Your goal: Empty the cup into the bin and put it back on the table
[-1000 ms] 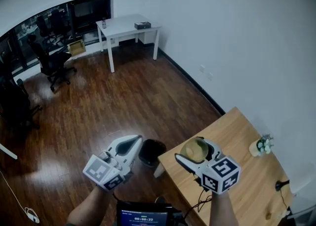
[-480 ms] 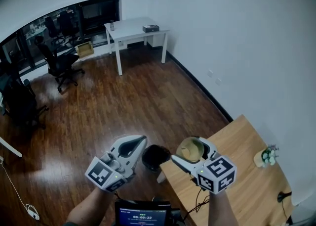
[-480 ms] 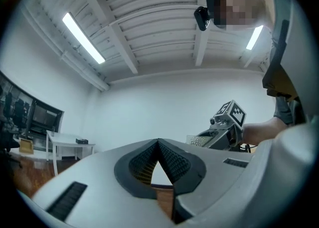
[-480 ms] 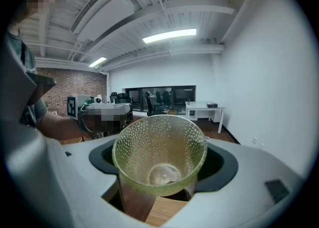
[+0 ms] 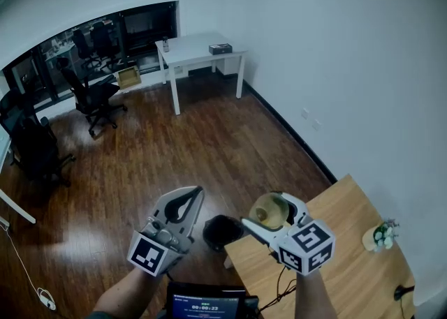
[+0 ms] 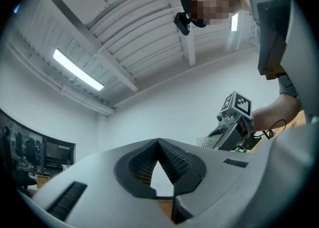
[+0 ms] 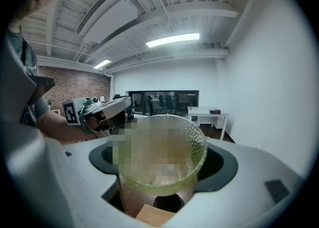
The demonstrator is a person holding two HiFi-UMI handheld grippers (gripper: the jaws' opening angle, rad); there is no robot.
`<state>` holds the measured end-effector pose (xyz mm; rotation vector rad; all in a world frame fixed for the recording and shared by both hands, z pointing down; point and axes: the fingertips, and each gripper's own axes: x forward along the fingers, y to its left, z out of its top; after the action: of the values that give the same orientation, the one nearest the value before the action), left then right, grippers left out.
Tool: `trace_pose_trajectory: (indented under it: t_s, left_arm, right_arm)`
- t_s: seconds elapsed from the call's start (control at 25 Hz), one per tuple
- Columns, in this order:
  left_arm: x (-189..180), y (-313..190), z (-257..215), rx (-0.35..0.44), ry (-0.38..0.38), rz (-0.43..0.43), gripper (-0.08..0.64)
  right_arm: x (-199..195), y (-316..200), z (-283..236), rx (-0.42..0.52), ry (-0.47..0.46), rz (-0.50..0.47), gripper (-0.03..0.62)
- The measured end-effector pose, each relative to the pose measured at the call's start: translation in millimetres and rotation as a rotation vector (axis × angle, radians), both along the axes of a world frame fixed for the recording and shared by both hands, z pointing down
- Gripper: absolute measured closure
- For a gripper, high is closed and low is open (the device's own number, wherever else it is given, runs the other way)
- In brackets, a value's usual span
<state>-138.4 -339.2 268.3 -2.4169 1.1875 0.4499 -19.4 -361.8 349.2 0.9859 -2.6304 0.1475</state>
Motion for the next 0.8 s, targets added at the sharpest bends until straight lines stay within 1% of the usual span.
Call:
trace_pose_trajectory:
  t_s: [0.16,0.24,0.36,0.6,0.8]
  left_arm:
    - [-5,-8,2,0.002,-0.001,-0.048,0.569]
    - [-7,-16,2,-0.004,-0.003,-0.055,0.569]
    - [-10,-22,0,0.002,-0.005,-0.042,0.569]
    - [-22,-47,4,0.009,-0.014,0.005,0.569]
    - [-40,-67,3,0.017,-0.005,0.035,0.569]
  right_arm:
    - [4,-9,2,0.000,0.007,-0.001,0.181]
    - [3,-15,4,-0.007,0.009,0.004,0.181]
    - [-1,-19,7,-0.015,0.024,0.016,0.181]
    - [-12,-39,6,-0.011,0.048,0.072,0.181]
    - [-26,-56,3,0.001,0.089,0.114,0.181]
